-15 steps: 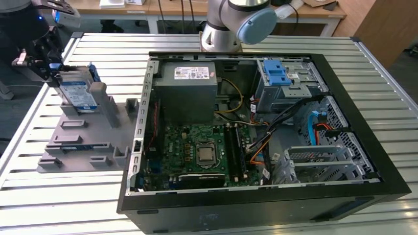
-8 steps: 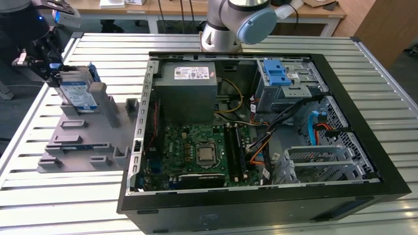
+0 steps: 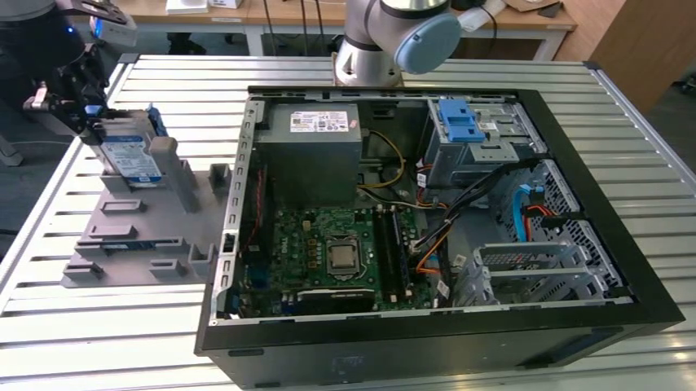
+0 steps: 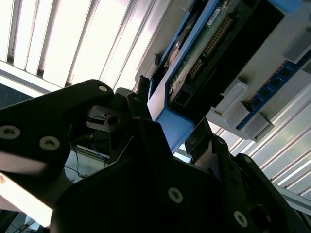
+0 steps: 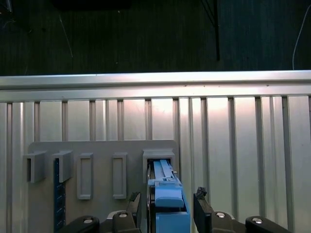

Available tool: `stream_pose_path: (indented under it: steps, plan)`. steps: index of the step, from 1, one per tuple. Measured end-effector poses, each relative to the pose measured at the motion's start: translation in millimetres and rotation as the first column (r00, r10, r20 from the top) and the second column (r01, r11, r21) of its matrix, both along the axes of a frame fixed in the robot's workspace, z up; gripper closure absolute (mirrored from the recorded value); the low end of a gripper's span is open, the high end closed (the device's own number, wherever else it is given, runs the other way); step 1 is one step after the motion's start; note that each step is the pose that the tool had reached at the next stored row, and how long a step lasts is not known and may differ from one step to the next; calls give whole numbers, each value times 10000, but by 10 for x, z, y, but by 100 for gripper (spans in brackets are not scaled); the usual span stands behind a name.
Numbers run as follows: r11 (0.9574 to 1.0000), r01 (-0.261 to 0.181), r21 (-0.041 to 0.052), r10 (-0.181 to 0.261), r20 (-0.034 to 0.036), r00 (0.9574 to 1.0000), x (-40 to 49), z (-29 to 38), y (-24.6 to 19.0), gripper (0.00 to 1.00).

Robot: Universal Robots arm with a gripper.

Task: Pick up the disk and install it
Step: 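Pick up the disk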

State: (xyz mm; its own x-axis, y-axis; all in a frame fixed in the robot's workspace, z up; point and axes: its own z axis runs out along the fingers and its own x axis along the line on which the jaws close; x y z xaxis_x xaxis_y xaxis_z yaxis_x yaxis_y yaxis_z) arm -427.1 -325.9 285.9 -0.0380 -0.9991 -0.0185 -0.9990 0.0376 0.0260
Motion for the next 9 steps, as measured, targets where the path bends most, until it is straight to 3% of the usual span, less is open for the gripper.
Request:
stream_pose_path:
  steps: [4, 5, 9]
  plan:
    - [10000, 0, 0, 0, -1, 10000, 1, 1, 0, 47]
    - [10000, 0, 0, 0, 0, 10000, 1, 0, 0, 54]
    - [10000, -1, -2, 1, -4, 10000, 2, 15, 0, 54]
